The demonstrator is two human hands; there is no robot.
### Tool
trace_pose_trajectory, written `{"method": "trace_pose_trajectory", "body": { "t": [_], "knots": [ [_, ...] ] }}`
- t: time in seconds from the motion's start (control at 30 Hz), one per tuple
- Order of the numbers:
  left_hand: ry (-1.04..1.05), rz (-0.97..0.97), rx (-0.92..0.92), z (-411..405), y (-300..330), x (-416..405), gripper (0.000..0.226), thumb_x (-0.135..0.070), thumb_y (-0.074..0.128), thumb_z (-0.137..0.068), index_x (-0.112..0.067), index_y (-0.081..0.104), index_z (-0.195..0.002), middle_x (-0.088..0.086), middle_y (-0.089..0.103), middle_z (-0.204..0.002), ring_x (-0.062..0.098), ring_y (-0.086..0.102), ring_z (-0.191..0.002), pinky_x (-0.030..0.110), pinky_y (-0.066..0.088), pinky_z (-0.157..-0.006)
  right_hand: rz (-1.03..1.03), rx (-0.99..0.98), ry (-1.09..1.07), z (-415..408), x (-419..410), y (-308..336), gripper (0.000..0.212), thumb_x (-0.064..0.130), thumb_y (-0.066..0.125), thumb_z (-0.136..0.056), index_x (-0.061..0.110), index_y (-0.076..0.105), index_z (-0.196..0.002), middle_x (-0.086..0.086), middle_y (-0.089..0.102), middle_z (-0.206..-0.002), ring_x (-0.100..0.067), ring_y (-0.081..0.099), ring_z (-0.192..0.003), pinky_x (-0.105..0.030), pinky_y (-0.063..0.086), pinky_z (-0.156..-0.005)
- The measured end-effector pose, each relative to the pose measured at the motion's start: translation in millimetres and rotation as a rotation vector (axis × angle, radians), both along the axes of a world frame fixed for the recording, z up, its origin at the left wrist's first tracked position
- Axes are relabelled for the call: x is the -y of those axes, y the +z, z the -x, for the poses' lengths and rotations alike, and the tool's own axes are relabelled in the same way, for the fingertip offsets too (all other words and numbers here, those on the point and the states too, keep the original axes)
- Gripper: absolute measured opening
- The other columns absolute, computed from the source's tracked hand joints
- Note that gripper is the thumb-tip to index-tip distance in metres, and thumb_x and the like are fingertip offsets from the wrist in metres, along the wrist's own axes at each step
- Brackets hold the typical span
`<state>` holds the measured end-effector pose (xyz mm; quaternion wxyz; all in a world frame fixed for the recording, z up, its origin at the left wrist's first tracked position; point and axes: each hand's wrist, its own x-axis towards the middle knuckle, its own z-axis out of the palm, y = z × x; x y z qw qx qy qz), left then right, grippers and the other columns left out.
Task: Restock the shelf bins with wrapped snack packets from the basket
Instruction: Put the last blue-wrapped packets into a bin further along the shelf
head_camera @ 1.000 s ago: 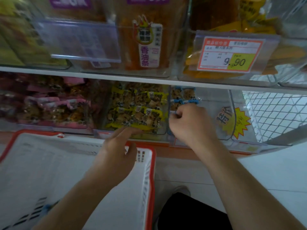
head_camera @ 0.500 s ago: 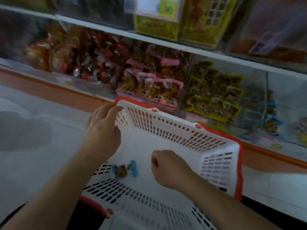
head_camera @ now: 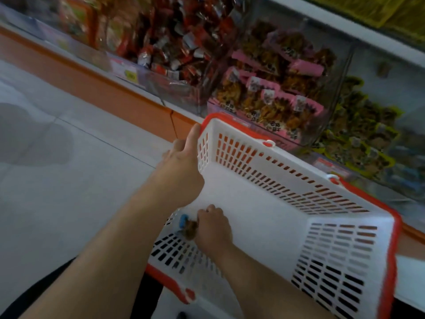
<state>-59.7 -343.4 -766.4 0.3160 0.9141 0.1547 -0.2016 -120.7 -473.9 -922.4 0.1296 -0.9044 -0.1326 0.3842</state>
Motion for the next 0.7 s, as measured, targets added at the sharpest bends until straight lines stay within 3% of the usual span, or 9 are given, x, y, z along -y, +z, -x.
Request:
{"method": "trace_pose_trajectory", "body": {
  "t": [0.13,0.3,0.4,0.47,0.53,0.63,0.7],
  "knots": [
    [0.069,0.016,-0.007,-3.3,-1.3,-3.1,0.104,-0.002,0.053,-0.088,-0.056,-0.006,-0.155,-0.003,0.039,-0.149,0.031,0.049,-0.125,0.058,0.056,-0.094,0.006,-0.101,-0.108,-8.8,19.1,5.8,0.031,0.004,0.063,-0.093,0.016,0.053,-0.121,-0.009,0.06,-0.119,-0.026,0.06,-0.106,-0.038,0.053,-0.086],
    [0.088,0.005,0.002,1.9,4.1,5.8,0.103,-0.009,0.057,-0.09,-0.053,-0.007,-0.158,-0.002,0.039,-0.151,0.03,0.048,-0.127,0.057,0.049,-0.104,-0.028,-0.151,-0.166,-5.0,41.6,6.6,0.049,0.026,0.062,-0.101,0.022,0.049,-0.148,-0.009,0.045,-0.143,-0.029,0.048,-0.132,-0.04,0.049,-0.109],
    [0.098,-0.007,0.022,-1.2,4.9,9.0,0.102,-0.011,0.059,-0.091,-0.05,-0.005,-0.159,-0.001,0.039,-0.15,0.03,0.048,-0.129,0.058,0.047,-0.107,-0.109,-0.154,-0.213,0.4,29.9,2.2,0.039,0.039,0.071,-0.095,0.025,0.057,-0.129,-0.007,0.045,-0.13,-0.027,0.046,-0.123,-0.038,0.048,-0.101],
    [0.091,-0.025,-0.004,-2.0,3.6,11.2,0.103,-0.012,0.061,-0.09,-0.052,-0.006,-0.158,-0.001,0.039,-0.149,0.03,0.047,-0.13,0.059,0.044,-0.109,-0.129,-0.119,-0.204,9.1,21.4,-1.8,0.031,0.037,0.074,-0.093,0.025,0.055,-0.114,-0.005,0.049,-0.116,-0.027,0.046,-0.116,-0.041,0.05,-0.096],
    [0.084,-0.041,-0.019,-0.1,1.6,11.6,0.105,-0.013,0.063,-0.088,-0.052,-0.006,-0.158,-0.001,0.041,-0.147,0.031,0.048,-0.13,0.06,0.043,-0.11,-0.117,-0.071,-0.184,14.8,16.9,-2.3,0.029,0.033,0.074,-0.094,0.022,0.053,-0.113,-0.005,0.05,-0.105,-0.03,0.05,-0.113,-0.041,0.052,-0.091],
    [0.08,-0.025,-0.043,-1.1,0.8,8.5,0.106,-0.014,0.063,-0.087,-0.053,-0.006,-0.157,-0.002,0.04,-0.148,0.032,0.047,-0.13,0.06,0.042,-0.111,-0.1,-0.092,-0.144,14.9,21.9,1.1,0.03,0.035,0.075,-0.095,0.023,0.055,-0.113,-0.009,0.06,-0.111,-0.029,0.059,-0.104,-0.037,0.052,-0.083],
    [0.11,-0.015,-0.052,-3.1,2.6,7.9,0.103,-0.019,0.064,-0.087,-0.055,-0.003,-0.156,-0.003,0.037,-0.151,0.033,0.044,-0.134,0.061,0.04,-0.112,-0.184,-0.164,-0.23,5.5,32.8,15.0,0.025,0.033,0.077,-0.091,0.024,0.06,-0.107,-0.004,0.068,-0.106,-0.023,0.066,-0.094,-0.038,0.059,-0.082]
  ]
}}
